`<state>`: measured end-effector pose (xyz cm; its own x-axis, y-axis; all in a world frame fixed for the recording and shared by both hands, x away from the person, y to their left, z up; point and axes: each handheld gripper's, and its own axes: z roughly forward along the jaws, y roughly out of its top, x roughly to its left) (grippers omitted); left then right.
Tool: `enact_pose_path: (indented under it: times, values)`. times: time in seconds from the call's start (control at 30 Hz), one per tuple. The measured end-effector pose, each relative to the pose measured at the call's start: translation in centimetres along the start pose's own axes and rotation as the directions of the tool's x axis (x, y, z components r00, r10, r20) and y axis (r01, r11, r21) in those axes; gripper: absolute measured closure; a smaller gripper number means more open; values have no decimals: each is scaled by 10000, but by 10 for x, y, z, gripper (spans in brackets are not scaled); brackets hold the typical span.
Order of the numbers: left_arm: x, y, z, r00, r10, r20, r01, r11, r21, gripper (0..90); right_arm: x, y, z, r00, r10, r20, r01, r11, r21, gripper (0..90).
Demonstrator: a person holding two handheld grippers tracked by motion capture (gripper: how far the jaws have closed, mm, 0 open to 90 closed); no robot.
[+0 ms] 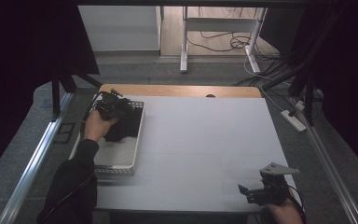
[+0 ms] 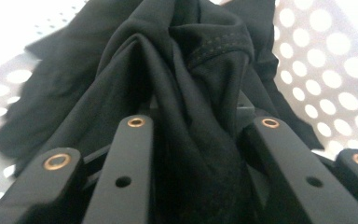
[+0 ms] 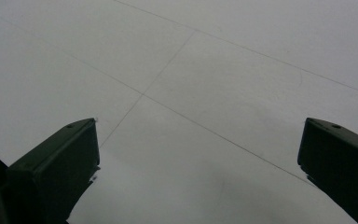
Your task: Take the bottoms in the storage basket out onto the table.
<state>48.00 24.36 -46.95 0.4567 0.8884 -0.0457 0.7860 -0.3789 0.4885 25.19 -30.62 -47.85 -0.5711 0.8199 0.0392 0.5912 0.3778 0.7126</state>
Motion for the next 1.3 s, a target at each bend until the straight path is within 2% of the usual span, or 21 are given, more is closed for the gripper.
enact_pose_path:
  times: [0.1, 0.2, 0.27, 0.37, 0.5, 0.57, 0.63, 0.7, 0.8, 0.83, 0.87, 1.0, 1.07, 1.13, 1.23, 1.3]
  values:
    - [3, 1, 9, 9990, -253, 369, 253, 9997, 12, 693, 0, 0, 0, 10000, -11, 4, 11, 10000, 9, 0]
    - [4, 3, 20, 9954, -569, 776, 553, 9982, 218, 643, 0, 0, 0, 10000, -40, 20, 40, 10000, 31, 0]
    - [5, 4, 29, 9912, -833, 1033, 787, 9958, 471, 573, 0, 0, 0, 10000, -53, 18, 53, 10000, 32, 0]
    - [3, 3, 41, 9857, -991, 1365, 908, 9937, 654, 413, 0, 0, 0, 10000, -53, 19, 53, 10000, 16, 0]
    - [-2, 4, 48, 9829, -816, 1652, 734, 9958, 552, 205, 0, 0, 0, 10000, -12, -5, 12, 10000, -6, 0]
    - [-8, 4, 51, 9871, -502, 1521, 395, 9966, 720, 89, 0, 0, 0, 10000, -53, 8, 53, 10000, 13, 0]
    - [-14, 4, 55, 9960, -32, 894, -54, 9954, 961, 43, 0, 0, 0, 10000, -74, 16, 74, 10000, 14, 0]
    - [-16, 4, 58, 9984, 285, 491, -341, 9926, 1165, 0, 0, 0, 0, 10000, -77, 23, 77, 10000, 8, 0]
    - [-18, 4, 60, 9983, 491, 313, -526, 9906, 1264, 0, 0, 0, 0, 10000, -81, 21, 81, 10000, 13, 0]
    - [-20, 4, 61, 9967, 807, 14, -800, 9859, 1471, 0, 0, 0, 0, 10000, -74, 17, 74, 10000, 16, 0]
    - [-22, 4, 62, 9962, 866, -105, -841, 9853, 1490, 0, 1, 0, 0, 10000, -79, 18, 79, 10000, 25, 0]
    - [-21, 4, 62, 9960, 842, -295, -787, 9850, 1535, 0, 1, 0, 0, 9999, -95, 36, 95, 10000, 28, 0]
    - [-22, 5, 61, 9962, 731, -465, -651, 9858, 1546, 38, 1, 0, 0, 9999, -97, 39, 97, 9999, 27, 0]
    - [-21, 4, 57, 9954, 669, -684, -566, 9882, 1425, 131, 1, 0, 0, 10000, -95, 28, 94, 10000, 33, 0]
    - [-18, 1, 52, 9916, 755, -1050, -621, 9902, 1250, 355, 1, 0, 0, 9999, -114, 41, 114, 9999, 26, 0]
    - [-17, -1, 50, 9860, 964, -1357, -794, 9889, 1255, 522, 1, 0, 0, 9999, -105, 36, 105, 9999, 10, 0]
